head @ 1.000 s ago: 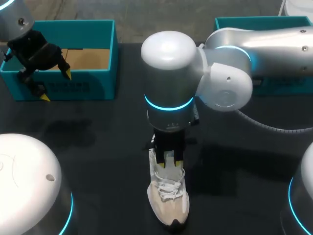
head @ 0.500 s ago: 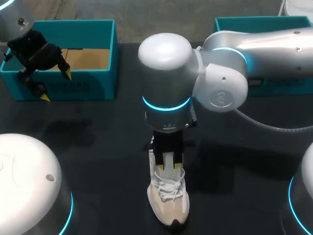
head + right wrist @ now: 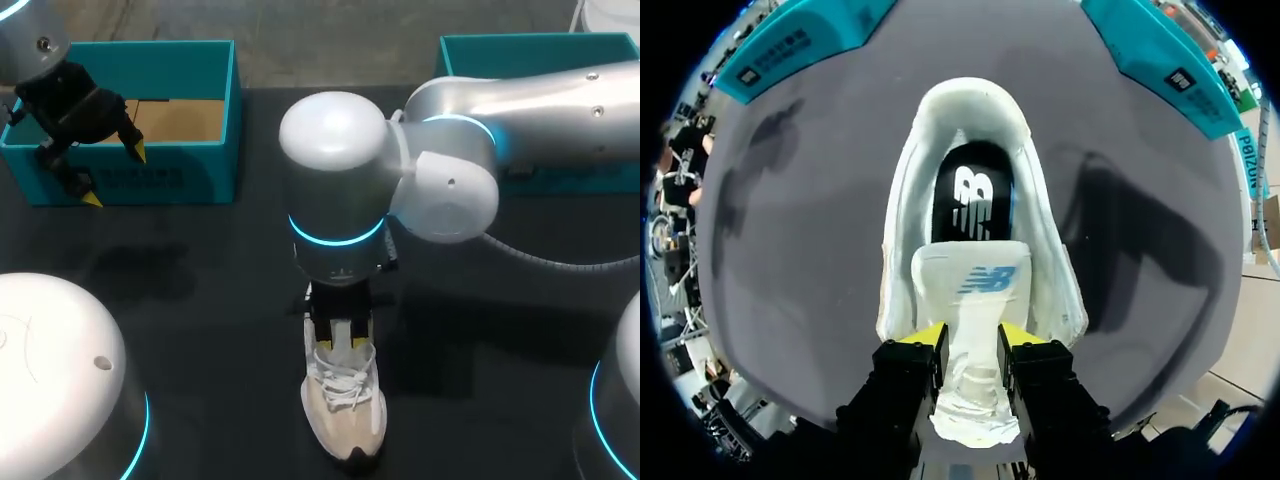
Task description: Take the shoe out of the shoebox, open the shoe tongue, remove and reinsert the insole, then place the shoe into the shoebox
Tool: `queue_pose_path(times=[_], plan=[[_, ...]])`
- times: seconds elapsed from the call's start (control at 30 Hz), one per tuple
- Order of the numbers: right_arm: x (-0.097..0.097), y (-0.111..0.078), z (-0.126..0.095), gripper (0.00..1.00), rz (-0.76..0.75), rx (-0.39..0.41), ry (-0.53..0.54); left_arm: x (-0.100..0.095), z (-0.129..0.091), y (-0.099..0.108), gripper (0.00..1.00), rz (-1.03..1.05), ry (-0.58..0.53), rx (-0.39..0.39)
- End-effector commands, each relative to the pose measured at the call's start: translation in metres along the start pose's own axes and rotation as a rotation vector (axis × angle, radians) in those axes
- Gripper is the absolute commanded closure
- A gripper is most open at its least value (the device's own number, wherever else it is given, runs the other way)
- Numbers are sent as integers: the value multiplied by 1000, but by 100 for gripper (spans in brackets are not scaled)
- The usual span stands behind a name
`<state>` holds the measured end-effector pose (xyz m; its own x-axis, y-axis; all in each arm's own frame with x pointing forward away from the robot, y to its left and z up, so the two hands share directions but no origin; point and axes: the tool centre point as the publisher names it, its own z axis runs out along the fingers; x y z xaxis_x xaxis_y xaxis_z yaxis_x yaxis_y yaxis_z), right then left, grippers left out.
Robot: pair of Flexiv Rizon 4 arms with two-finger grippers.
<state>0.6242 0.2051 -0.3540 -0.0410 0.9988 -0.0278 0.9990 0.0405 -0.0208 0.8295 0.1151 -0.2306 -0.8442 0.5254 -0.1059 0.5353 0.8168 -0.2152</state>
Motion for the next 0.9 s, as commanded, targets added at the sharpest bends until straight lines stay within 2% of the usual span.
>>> queue_pose_path(times=[0.03, 0.27, 0.37, 0.5, 0.57, 0.63, 0.7, 0.73, 0.77, 0.8, 0.9], plan=[[3, -1, -8, 69, 3, -15, -24, 0, 0, 0, 0, 0, 3, -3], [5, -4, -36, 66, -32, -45, -63, 0, 0, 0, 0, 0, 3, -3], [4, -2, -45, 66, -86, -73, -43, 0, 0, 0, 0, 0, 3, -3], [-2, 4, -51, 64, -202, -105, 18, 0, 0, 0, 0, 0, 3, -3], [-8, 9, -55, 60, -215, -103, 12, 0, 0, 0, 0, 0, 3, -3], [-11, 14, -62, 56, -298, -146, 57, 0, 0, 0, 0, 0, 3, -3], [-13, 20, -68, 53, -390, -133, 64, 0, 0, 0, 0, 0, 3, -3], [-13, 22, -71, 41, -423, -145, 64, 0, 0, 0, 0, 0, 3, -3], [-15, 25, -73, 8, -425, -134, 58, 0, 0, 0, 0, 0, 3, -3], [-16, 28, -75, 0, -439, -101, 38, 0, 0, 0, 0, 0, 3, -3], [-17, 34, -83, 0, -524, -98, 52, 0, 0, 0, 0, 0, 3, -3]])
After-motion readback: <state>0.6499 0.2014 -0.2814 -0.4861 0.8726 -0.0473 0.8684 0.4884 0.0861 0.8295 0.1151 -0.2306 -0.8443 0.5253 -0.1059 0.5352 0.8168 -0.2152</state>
